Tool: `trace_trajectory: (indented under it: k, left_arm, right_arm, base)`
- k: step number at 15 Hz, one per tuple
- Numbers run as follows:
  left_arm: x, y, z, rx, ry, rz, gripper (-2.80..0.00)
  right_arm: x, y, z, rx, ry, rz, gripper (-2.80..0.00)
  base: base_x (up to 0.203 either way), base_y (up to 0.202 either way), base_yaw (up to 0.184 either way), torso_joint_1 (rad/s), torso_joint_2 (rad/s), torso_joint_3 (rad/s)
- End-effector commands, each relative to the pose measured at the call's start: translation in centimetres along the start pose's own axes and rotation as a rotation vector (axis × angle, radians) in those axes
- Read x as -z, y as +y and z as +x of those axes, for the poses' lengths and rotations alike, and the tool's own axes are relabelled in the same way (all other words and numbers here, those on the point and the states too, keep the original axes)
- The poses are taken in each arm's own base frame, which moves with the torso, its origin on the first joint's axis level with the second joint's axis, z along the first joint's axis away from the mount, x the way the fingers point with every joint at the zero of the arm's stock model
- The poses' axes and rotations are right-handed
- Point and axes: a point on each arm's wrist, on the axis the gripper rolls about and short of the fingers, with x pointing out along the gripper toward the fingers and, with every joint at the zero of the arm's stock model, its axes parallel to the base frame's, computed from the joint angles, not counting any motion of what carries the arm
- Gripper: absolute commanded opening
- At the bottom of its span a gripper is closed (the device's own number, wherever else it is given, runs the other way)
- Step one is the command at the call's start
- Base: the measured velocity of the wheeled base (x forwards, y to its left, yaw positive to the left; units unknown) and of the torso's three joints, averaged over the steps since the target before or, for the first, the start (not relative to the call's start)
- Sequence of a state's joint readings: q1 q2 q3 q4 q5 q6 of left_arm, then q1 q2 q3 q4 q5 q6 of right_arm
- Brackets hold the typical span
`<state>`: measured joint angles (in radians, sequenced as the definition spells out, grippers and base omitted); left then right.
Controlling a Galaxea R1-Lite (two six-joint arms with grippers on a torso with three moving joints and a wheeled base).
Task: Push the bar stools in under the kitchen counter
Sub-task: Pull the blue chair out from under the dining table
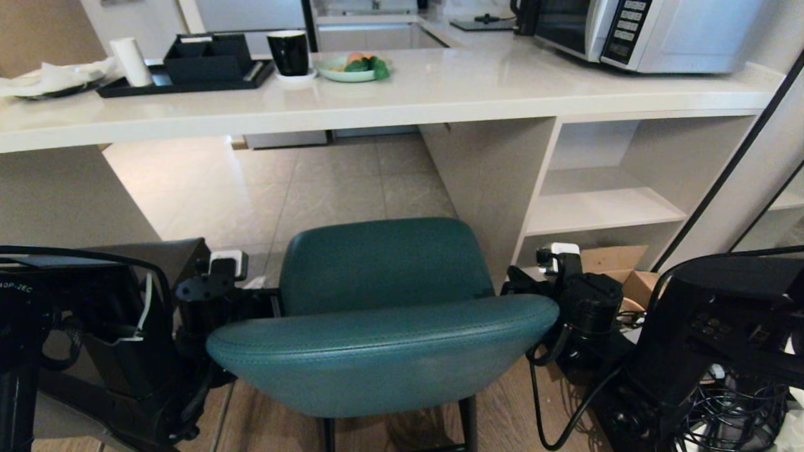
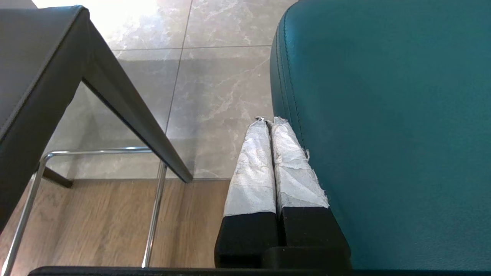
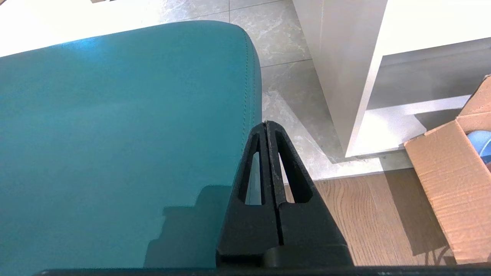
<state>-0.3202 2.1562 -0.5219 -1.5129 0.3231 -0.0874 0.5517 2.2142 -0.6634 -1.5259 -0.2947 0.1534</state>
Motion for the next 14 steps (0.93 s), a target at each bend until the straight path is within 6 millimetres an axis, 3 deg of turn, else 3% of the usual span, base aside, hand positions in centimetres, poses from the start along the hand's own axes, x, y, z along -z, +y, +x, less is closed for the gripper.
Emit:
trace_trajectory:
  k: [1, 5, 8, 11, 14]
  left_arm:
    - [-0.4, -2.3, -1.0, 0.075, -0.026, -0.003, -2.80]
    - [-1.4, 0.2, -0.3, 0.001, -0.051, -0.022, -2.80]
    - [-2.1, 2.0, 0.6, -0.059, -0.084, -0.044, -2.80]
    - [-4.0, 1.8, 1.3, -0.061, -0.164, -0.086, -2.80]
    - [-4.5, 1.8, 1.3, -0.058, -0.179, -0.097, -2.80]
  right_arm:
    - [-0.3, 0.4, -0.5, -0.011, -0.004, 0.002, -2.80]
    - [-1.9, -1.6, -0.4, 0.045, -0.044, 0.008, -2.80]
    - [-2.1, -2.8, -0.6, 0.081, -0.039, 0.006, -2.80]
    - [-2.8, -2.8, -0.1, 0.102, -0.079, 0.018, -2.80]
    - [-4.0, -2.4, 0.7, 0.098, -0.135, 0.032, -2.80]
  base:
    - [0.000, 0.000, 0.000, 0.000, 0.00, 0.000]
    - [0.000, 0.000, 0.000, 0.000, 0.00, 0.000]
    - [0.000, 0.000, 0.000, 0.000, 0.00, 0.000]
    - [0.000, 0.000, 0.000, 0.000, 0.00, 0.000]
    - [0.000, 0.000, 0.000, 0.000, 0.00, 0.000]
